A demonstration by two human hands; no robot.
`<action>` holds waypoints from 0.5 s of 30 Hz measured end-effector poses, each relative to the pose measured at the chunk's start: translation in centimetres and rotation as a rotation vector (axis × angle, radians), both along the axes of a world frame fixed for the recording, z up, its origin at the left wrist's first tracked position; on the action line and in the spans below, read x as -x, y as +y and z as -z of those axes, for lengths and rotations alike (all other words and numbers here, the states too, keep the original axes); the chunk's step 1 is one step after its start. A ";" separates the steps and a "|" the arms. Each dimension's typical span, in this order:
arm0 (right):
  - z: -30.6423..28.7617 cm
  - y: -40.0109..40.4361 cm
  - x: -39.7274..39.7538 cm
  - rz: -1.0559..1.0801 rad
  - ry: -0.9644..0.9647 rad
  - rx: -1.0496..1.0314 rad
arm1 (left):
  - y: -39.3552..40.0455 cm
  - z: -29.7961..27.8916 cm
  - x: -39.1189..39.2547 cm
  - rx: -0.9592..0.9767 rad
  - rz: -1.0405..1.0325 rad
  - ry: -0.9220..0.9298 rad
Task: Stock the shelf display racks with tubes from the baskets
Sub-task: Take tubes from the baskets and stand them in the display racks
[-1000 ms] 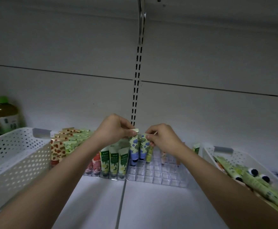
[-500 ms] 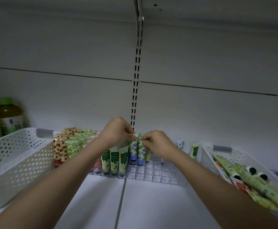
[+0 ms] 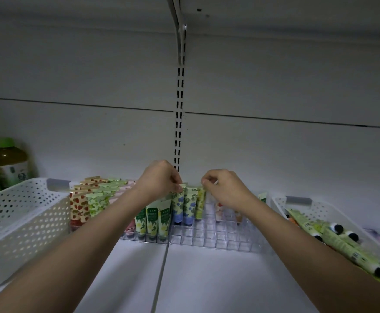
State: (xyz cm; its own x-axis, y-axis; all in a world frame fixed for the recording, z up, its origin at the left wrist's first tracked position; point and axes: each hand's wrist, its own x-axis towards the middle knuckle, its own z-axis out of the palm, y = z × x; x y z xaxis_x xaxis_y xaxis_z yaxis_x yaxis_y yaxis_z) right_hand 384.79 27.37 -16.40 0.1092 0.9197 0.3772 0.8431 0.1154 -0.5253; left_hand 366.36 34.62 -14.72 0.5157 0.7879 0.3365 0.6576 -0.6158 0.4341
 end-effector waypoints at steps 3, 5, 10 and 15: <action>-0.1 -0.3 -0.3 0.010 -0.006 0.011 | 0.2 0.3 -0.2 -0.045 -0.013 0.014; -0.1 -0.5 -0.5 0.012 -0.017 0.033 | 0.3 0.8 -0.3 -0.070 -0.019 0.026; 0.2 -0.7 -1.2 0.015 -0.072 0.098 | 0.4 2.5 -0.9 -0.016 -0.013 0.087; 0.3 -1.1 -2.1 0.036 -0.146 0.190 | 0.3 2.4 -1.2 -0.022 -0.006 0.157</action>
State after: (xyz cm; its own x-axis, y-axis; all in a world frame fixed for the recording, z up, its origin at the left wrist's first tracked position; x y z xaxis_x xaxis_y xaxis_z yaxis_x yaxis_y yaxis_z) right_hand 386.85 26.24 -16.67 0.1006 0.9720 0.2122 0.9132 -0.0056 -0.4074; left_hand 367.53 34.88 -17.17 0.5589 0.7842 0.2695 0.7198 -0.6201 0.3120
